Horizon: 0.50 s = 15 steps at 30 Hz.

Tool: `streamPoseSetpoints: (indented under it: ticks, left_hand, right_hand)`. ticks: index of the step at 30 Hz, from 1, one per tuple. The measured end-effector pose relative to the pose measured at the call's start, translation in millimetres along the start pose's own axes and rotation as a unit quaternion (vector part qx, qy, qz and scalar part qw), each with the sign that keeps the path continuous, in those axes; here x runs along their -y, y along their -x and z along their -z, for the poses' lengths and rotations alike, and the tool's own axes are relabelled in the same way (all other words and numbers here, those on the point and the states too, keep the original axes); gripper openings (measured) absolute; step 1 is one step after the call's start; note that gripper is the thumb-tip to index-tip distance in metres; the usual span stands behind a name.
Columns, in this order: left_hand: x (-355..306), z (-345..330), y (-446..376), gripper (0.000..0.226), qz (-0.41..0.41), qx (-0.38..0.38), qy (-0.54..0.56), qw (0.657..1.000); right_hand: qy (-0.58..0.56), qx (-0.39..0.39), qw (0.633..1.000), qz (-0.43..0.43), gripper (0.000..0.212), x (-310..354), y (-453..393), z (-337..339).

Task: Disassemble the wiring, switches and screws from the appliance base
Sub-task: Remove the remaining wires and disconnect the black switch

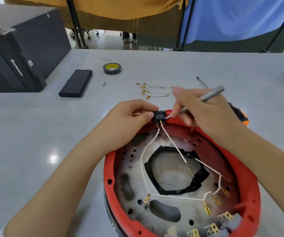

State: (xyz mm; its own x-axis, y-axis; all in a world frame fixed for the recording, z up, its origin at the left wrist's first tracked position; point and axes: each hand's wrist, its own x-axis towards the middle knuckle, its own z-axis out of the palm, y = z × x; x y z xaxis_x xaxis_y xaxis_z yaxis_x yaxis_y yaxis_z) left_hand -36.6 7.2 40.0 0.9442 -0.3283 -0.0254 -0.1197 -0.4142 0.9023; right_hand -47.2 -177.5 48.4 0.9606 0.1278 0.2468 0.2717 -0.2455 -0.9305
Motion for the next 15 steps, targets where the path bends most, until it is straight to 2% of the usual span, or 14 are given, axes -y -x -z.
streamPoseSetpoints:
  ticks: [5,15]
  left_hand:
    - [-0.6,-0.1,-0.4,0.018,0.001,0.0,0.007,1.0]
    - [0.6,-0.7,-0.2,0.018,-0.009,-0.004,-0.002,1.0]
  right_hand:
    - [0.084,0.017,0.996,-0.009,0.035,-6.6,-1.9,-3.3]
    - [0.124,-0.012,0.992,0.014,0.04,-2.8,1.1,-6.2]
